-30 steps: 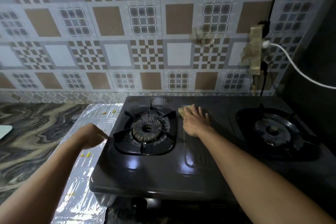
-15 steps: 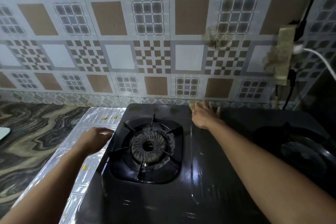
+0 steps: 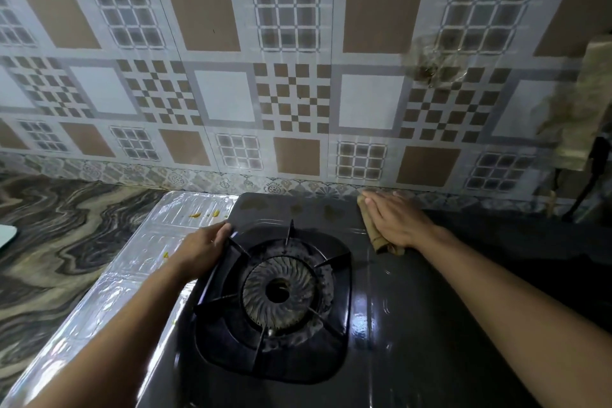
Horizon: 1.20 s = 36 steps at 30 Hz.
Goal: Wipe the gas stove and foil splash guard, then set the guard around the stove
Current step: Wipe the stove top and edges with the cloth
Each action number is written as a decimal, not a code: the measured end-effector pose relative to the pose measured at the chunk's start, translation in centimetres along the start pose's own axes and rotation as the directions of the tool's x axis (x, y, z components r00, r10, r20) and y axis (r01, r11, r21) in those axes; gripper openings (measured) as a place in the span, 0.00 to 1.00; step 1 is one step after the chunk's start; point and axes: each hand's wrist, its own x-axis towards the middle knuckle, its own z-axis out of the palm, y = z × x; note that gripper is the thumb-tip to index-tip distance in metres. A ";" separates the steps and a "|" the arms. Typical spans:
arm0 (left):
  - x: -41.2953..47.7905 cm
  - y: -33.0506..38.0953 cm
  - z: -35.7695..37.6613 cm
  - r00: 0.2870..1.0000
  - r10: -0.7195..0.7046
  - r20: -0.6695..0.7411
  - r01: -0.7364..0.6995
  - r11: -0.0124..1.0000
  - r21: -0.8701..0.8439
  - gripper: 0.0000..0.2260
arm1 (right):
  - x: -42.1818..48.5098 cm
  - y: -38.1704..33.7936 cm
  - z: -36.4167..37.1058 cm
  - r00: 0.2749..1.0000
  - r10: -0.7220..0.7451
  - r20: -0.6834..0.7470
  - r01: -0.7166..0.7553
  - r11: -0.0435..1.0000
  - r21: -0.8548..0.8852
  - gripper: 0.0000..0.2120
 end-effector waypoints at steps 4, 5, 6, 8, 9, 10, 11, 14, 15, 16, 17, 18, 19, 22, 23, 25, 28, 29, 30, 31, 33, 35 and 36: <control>-0.1 -0.2 0.5 0.999 0.035 -0.026 -0.035 0.999 -0.006 0.17 | 2.7 -2.4 0.9 0.998 -0.037 0.053 0.034 0.998 0.055 0.25; -0.1 -0.3 0.7 0.999 0.031 -0.033 -0.032 0.999 -0.007 0.16 | 3.8 -3.5 1.4 0.997 -0.053 0.061 0.049 0.997 0.064 0.24; -0.1 -0.2 0.8 0.999 0.037 -0.037 -0.037 0.999 -0.008 0.16 | 4.9 -4.6 1.8 0.995 -0.070 0.066 0.066 0.996 0.065 0.23; -0.1 -0.1 1.0 0.999 0.032 -0.031 -0.033 0.999 -0.016 0.16 | 6.6 -6.8 2.5 0.988 -0.113 0.101 0.107 0.992 0.064 0.20; 0.0 -0.4 1.0 0.999 0.027 -0.031 -0.028 0.999 -0.028 0.16 | 7.5 -8.0 2.7 0.981 -0.157 0.115 0.150 0.987 0.062 0.19; 0.1 -0.6 1.1 0.999 0.033 -0.030 -0.034 0.998 -0.043 0.16 | 8.1 -8.9 2.7 0.971 -0.198 0.133 0.192 0.980 0.060 0.17; 0.2 -0.8 1.2 0.999 0.035 -0.025 -0.036 0.998 -0.059 0.16 | 8.7 -9.9 2.6 0.960 -0.235 0.155 0.228 0.972 0.062 0.16; 0.5 -1.2 1.3 0.998 0.061 -0.005 -0.061 0.993 -0.098 0.15 | 10.6 -12.4 2.5 0.926 -0.300 0.228 0.291 0.954 0.072 0.15; 0.6 -1.2 1.4 0.998 0.066 0.006 -0.065 0.991 -0.119 0.15 | 11.1 -13.2 2.7 0.919 -0.315 0.237 0.306 0.949 0.075 0.16; 0.7 -1.4 1.5 0.997 0.072 0.015 -0.069 0.988 -0.136 0.15 | 11.7 -14.1 3.0 0.911 -0.334 0.242 0.326 0.943 0.070 0.16; 1.0 -1.6 1.4 0.998 0.063 0.017 -0.060 0.987 -0.147 0.16 | 12.7 -15.2 3.5 0.900 -0.358 0.249 0.355 0.933 0.059 0.16; 1.1 -1.7 1.5 0.998 0.065 0.016 -0.062 0.988 -0.145 0.17 | 13.2 -16.0 3.8 0.891 -0.374 0.257 0.374 0.926 0.051 0.16; 1.2 -1.7 1.6 0.998 0.060 0.020 -0.056 0.989 -0.137 0.17 | 13.6 -16.8 4.0 0.880 -0.394 0.264 0.395 0.917 0.052 0.16; 1.3 -1.9 1.9 0.999 0.034 0.027 -0.031 0.993 -0.118 0.16 | 14.9 -19.3 4.8 0.846 -0.460 0.270 0.453 0.887 0.092 0.15; 1.4 -2.0 1.9 0.999 0.030 0.025 -0.027 0.994 -0.109 0.16 | 15.3 -19.9 5.1 0.836 -0.482 0.261 0.473 0.875 0.100 0.15; 1.6 -2.4 2.2 0.999 0.027 0.024 -0.024 0.994 -0.108 0.17 | 16.0 -20.8 5.6 0.824 -0.508 0.250 0.498 0.861 0.105 0.14; 1.8 -2.8 2.4 0.999 0.028 0.029 -0.024 0.994 -0.110 0.17 | 16.5 -21.8 5.9 0.812 -0.526 0.253 0.523 0.848 0.088 0.15; 1.8 -2.8 2.4 0.999 0.022 0.031 -0.019 0.994 -0.111 0.17 | 16.8 -22.2 6.0 0.816 -0.526 0.239 0.525 0.848 0.072 0.16; 1.9 -2.8 2.5 0.999 0.020 0.029 -0.017 0.994 -0.108 0.17 | 17.0 -22.5 6.1 0.829 -0.518 0.211 0.520 0.853 0.049 0.17; 1.9 -2.7 2.5 1.000 0.014 0.026 -0.012 0.996 -0.093 0.17 | 17.4 -23.0 6.1 0.846 -0.506 0.167 0.510 0.860 0.025 0.17; 1.8 -2.7 2.5 1.000 0.007 0.025 -0.005 0.997 -0.071 0.17 | 18.3 -23.8 6.0 0.872 -0.479 0.097 0.486 0.871 -0.070 0.20; 1.9 -2.8 2.5 1.000 0.008 0.021 -0.006 0.998 -0.061 0.17 | 19.2 -24.6 5.4 0.879 -0.475 0.045 0.477 0.871 -0.116 0.23; 1.9 -2.8 2.6 1.000 0.009 0.017 -0.008 0.998 -0.057 0.17 | 19.5 -24.7 4.8 0.885 -0.465 0.020 0.465 0.883 -0.071 0.22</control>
